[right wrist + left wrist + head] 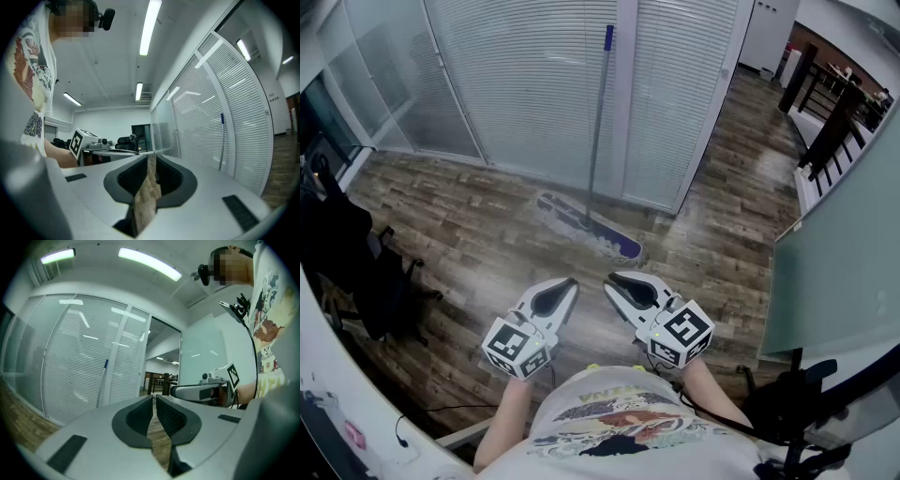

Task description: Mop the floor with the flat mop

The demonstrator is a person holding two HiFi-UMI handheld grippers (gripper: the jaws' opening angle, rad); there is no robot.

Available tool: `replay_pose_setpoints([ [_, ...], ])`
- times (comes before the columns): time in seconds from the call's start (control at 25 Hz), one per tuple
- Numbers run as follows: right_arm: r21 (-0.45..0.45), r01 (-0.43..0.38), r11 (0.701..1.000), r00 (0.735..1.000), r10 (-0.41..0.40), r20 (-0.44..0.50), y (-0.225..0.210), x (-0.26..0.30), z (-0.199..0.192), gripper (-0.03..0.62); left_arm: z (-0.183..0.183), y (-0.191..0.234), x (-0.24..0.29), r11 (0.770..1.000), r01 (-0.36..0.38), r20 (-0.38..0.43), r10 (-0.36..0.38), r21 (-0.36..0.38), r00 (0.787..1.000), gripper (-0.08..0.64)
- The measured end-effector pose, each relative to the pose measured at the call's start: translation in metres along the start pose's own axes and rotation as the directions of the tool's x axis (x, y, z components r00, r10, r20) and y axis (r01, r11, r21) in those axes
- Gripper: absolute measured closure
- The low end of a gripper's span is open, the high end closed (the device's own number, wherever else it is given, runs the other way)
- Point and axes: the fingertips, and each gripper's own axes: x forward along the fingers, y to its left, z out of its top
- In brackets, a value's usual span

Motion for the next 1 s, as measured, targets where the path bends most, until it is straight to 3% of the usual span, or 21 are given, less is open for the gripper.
replay_pose_setpoints([
  [0.32, -0.009, -0.004, 1.000, 1.000, 0.004, 0.010, 0.011, 0.003, 0.010, 0.526, 0.011, -0.004, -0.013, 1.000, -0.006, 0.001, 0.006, 0.028, 1.000, 0.532],
  [0.52, 0.048, 0.010, 0.999, 0.999, -0.012, 0.034, 0.005, -0.001, 0.014, 0.525, 0.015, -0.009, -0.009, 0.999, -0.003, -0.009, 0.004, 0.042, 1.000, 0.532],
  [0.76, 0.116, -0.058, 0.992, 0.998, 0.060, -0.010, 0.021, 0.002, 0.005, 0.536, 0.013, -0.004, -0.017, 1.000, -0.009, -0.011, 0.010, 0.025, 1.000, 0.532],
  [1.0, 0.046, -0.019, 0.999, 0.999, 0.021, -0.030, 0.024, 0.016, -0.002, 0.537, 0.015, 0.003, -0.020, 1.000, 0.022, 0.002, -0.022, 0.021, 1.000, 0.531],
])
